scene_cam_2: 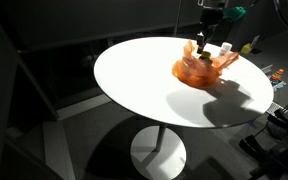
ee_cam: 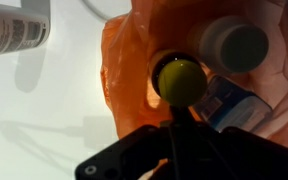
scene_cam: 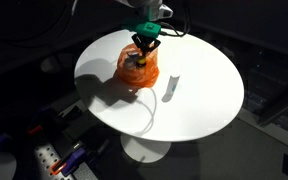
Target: Put the yellow and black bottle on the table
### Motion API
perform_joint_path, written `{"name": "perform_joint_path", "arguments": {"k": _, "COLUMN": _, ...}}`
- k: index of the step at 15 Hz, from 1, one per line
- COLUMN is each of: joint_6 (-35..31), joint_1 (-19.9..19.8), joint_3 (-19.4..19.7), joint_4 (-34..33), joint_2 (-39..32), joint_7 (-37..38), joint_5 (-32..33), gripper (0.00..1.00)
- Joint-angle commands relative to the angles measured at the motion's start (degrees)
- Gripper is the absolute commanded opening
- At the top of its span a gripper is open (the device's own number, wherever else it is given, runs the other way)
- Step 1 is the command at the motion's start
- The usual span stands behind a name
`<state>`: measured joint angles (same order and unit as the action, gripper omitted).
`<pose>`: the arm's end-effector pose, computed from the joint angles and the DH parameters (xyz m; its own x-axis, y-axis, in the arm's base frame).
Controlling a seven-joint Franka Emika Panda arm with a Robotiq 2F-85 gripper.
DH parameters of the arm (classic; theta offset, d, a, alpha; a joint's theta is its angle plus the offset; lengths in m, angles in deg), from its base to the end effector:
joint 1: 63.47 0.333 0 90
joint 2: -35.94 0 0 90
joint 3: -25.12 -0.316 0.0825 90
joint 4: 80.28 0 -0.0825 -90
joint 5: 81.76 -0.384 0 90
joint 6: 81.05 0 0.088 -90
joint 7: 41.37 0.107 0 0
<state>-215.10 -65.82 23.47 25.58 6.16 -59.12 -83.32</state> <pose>0.6410 -0.0085 0.2402 0.9623 0.2716 -0.0165 0.2708 -0.9618 -0.0403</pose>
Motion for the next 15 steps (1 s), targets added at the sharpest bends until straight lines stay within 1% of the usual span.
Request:
{"name": "perform_joint_path", "arguments": {"k": 1, "joint_6": 2.03, "joint_1": -0.22, "joint_3": 0.05, "joint_4": 1.49, "joint_2": 4.26, "joint_7": 1.88, "joint_5": 1.0, "gripper": 0.0}}
{"name": "perform_joint_path", "arguments": {"k": 2, "joint_6": 2.13, "joint_1": -0.04, "joint_3": 0.4, "joint_4": 1.6, "joint_2": 4.82, "joint_7": 2.31, "joint_5": 1.5, "gripper": 0.12}}
{"name": "perform_joint_path", "arguments": {"k": 3, "joint_6": 2.04, "joint_1": 0.02, "joint_3": 0.66, "joint_4": 1.7, "joint_2": 5.17, "joint_7": 2.46, "joint_5": 1.86, "gripper": 0.27}}
{"name": "perform_joint_path", "arguments": {"k": 5, "joint_6": 2.28, "joint_1": 0.0, "joint_3": 1.11, "joint_4": 1.9, "joint_2": 5.69, "joint_7": 2.64, "joint_5": 2.48, "gripper": 0.43}}
{"name": "perform_joint_path", "arguments": {"k": 6, "joint_6": 2.6, "joint_1": -0.15, "joint_3": 1.22, "joint_4": 1.93, "joint_2": 5.71, "joint_7": 2.54, "joint_5": 2.68, "gripper": 0.49}}
{"name": "perform_joint_path", "arguments": {"k": 7, "joint_6": 2.72, "joint_1": -0.29, "joint_3": 1.32, "joint_4": 1.92, "joint_2": 5.51, "joint_7": 2.56, "joint_5": 2.71, "gripper": 0.58}}
{"name": "perform_joint_path", "arguments": {"k": 10, "joint_6": 3.46, "joint_1": -0.67, "joint_3": 1.28, "joint_4": 1.72, "joint_2": 4.6, "joint_7": 2.16, "joint_5": 1.98, "gripper": 0.8}}
{"name": "perform_joint_path", "arguments": {"k": 12, "joint_6": 3.93, "joint_1": -0.7, "joint_3": 1.13, "joint_4": 1.63, "joint_2": 3.97, "joint_7": 2.07, "joint_5": 1.81, "gripper": 0.96}}
{"name": "perform_joint_path", "arguments": {"k": 13, "joint_6": 4.17, "joint_1": -0.71, "joint_3": 1.0, "joint_4": 1.65, "joint_2": 3.73, "joint_7": 1.98, "joint_5": 1.66, "gripper": 0.99}}
{"name": "perform_joint_path", "arguments": {"k": 15, "joint_6": 4.55, "joint_1": -0.44, "joint_3": 1.07, "joint_4": 1.79, "joint_2": 3.29, "joint_7": 2.53, "joint_5": 1.92, "gripper": 1.0}}
